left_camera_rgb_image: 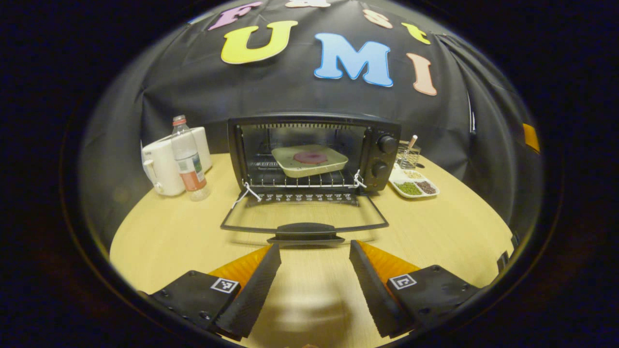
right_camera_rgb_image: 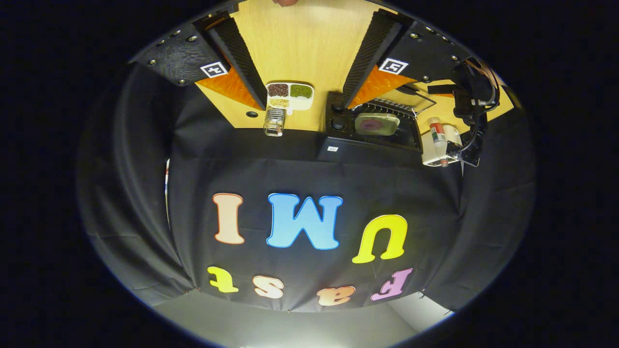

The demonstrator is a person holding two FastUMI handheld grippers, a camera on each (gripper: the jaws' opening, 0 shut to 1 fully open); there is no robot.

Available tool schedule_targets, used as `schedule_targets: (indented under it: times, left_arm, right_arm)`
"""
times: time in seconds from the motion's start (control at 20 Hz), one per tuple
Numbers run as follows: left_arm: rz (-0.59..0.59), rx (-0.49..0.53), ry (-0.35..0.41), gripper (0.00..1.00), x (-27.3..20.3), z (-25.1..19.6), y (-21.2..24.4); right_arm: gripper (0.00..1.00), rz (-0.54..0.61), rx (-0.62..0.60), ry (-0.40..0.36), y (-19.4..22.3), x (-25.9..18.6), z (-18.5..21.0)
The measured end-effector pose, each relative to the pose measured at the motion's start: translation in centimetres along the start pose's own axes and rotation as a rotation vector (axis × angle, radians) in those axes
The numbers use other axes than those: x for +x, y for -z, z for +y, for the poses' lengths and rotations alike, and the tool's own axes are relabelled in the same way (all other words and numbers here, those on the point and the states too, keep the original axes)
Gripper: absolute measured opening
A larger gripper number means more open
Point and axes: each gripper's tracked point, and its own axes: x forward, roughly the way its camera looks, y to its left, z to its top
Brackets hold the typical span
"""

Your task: Open the electric oven with the left hand, put the food in, and close the electric oven.

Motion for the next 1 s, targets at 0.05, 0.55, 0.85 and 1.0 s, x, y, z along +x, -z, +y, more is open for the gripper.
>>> schedule_targets:
  times: [0.05,0.55,0.85,1.0]
  left_arm:
    - [0.017,-0.01,-0.01,0.99,0.6,0.2,0.4]
    - [0.093,0.036,-0.057,0.97,6.0,1.8,2.9]
    - [0.091,0.066,-0.061,1.0,6.5,1.9,2.9]
    - [0.054,0.067,-0.056,1.0,5.6,1.8,1.7]
  right_arm:
    - [0.98,0.005,0.014,0.008,0.1,-0.4,-0.3]
    - [0.98,0.072,0.064,0.121,2.1,-1.8,-4.4]
    - [0.98,0.079,0.02,0.088,2.3,-1.5,-2.9]
    - [0.98,0.07,0.019,0.061,2.4,-1.0,-2.2]
